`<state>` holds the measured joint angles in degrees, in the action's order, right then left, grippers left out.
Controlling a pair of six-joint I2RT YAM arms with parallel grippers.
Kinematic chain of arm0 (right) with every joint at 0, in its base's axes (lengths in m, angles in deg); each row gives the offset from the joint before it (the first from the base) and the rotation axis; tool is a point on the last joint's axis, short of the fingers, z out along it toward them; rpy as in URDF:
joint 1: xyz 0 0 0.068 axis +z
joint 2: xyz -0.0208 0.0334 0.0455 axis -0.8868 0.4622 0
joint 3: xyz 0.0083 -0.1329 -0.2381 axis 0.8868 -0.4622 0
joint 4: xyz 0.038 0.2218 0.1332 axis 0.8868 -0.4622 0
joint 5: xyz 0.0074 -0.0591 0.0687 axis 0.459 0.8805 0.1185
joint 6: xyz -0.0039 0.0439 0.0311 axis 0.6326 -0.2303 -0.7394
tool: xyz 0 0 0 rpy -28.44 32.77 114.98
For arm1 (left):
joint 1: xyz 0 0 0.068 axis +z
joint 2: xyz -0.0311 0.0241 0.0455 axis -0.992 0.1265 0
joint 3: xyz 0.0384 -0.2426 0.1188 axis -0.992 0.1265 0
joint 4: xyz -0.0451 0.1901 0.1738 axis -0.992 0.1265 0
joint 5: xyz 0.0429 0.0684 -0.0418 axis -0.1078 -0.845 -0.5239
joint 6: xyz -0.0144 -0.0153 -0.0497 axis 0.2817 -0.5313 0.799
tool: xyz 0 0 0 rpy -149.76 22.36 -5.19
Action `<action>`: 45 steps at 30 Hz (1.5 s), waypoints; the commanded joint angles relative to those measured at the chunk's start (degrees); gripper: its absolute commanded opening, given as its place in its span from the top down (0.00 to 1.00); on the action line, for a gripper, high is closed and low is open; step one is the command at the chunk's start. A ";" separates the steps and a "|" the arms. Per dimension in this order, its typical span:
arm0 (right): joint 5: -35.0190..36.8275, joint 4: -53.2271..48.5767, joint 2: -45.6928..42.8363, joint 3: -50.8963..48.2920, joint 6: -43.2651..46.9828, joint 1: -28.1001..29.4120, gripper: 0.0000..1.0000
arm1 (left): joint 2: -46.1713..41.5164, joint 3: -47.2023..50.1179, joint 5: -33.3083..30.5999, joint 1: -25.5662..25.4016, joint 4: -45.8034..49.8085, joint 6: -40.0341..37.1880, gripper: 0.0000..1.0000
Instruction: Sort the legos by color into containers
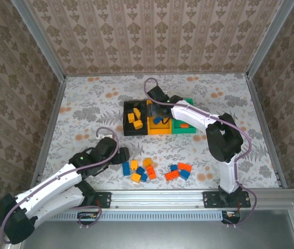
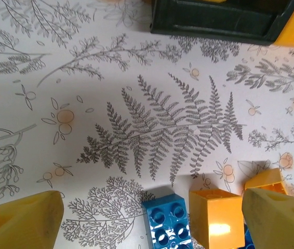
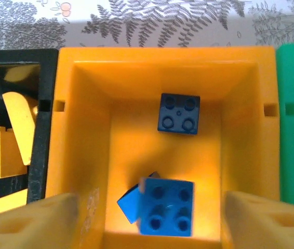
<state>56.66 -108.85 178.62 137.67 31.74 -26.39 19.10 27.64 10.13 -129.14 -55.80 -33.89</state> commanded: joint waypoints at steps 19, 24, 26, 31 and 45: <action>0.29 4.84 -13.99 -15.56 -3.54 -0.11 0.14 | 12.66 1.38 4.71 -13.20 1.85 4.85 0.37; 0.51 5.19 -15.00 -16.27 -3.76 -0.20 0.14 | 11.99 3.65 3.96 -12.76 2.68 6.60 0.43; 0.51 5.37 -15.24 -16.46 -3.98 -0.29 0.14 | 11.90 3.99 3.22 -11.92 3.11 6.45 0.44; 0.17 5.54 -15.40 -16.39 -4.19 -0.39 0.14 | 11.73 4.35 1.64 -8.02 4.49 4.50 0.48; 0.11 6.18 -17.06 -18.47 -4.31 -0.98 0.14 | 20.77 1.16 -0.17 -5.61 -1.88 -3.12 0.52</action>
<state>56.42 -103.12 163.95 120.03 28.57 -26.85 37.70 29.84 11.27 -135.13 -54.54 -34.19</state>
